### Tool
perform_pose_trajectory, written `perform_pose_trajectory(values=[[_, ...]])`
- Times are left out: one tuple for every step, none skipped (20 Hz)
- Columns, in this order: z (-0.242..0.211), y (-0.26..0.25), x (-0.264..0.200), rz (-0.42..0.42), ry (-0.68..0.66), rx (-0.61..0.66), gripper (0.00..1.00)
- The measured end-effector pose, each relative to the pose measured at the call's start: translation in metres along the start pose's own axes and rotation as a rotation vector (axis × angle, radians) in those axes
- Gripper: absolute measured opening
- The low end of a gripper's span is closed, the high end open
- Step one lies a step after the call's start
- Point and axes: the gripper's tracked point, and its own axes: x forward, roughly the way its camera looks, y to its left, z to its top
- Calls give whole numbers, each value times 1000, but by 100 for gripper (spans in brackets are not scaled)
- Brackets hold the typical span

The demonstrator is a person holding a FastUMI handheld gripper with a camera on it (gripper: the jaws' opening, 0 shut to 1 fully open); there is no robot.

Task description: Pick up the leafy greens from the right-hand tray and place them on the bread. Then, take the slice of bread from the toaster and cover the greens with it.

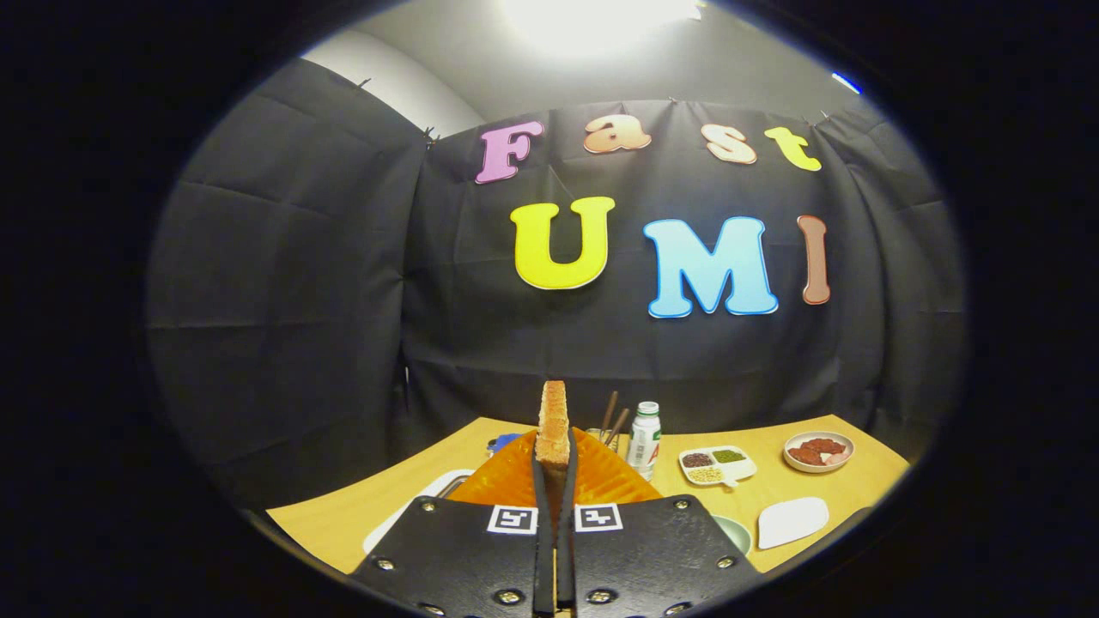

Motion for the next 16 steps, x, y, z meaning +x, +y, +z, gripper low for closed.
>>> perform_pose_trajectory(values=[[-4, -7, 1, -7, 5, -2, 2], [-7, -14, 0, -13, 14, -4, 2], [-11, -21, 0, -17, 24, -2, 2], [-15, -25, -1, -21, 33, 3, 2], [-19, -31, -1, -24, 45, 6, 2], [-24, -36, -1, -26, 62, 7, 2], [-30, -39, 0, -21, 81, 18, 2], [-34, -42, 1, -9, 93, 32, 2], [-36, -46, 1, -3, 103, 44, 2], [-39, -52, 1, -8, 112, 50, 2], [-41, -59, 1, -16, 116, 49, 2], [-44, -64, 2, -22, 118, 44, 2], [-49, -68, 2, -22, 125, 39, 2], [-55, -71, 1, -18, 134, 40, 2], [-59, -75, 1, -14, 137, 45, 2], [-62, -78, 1, -9, 135, 48, 2]])
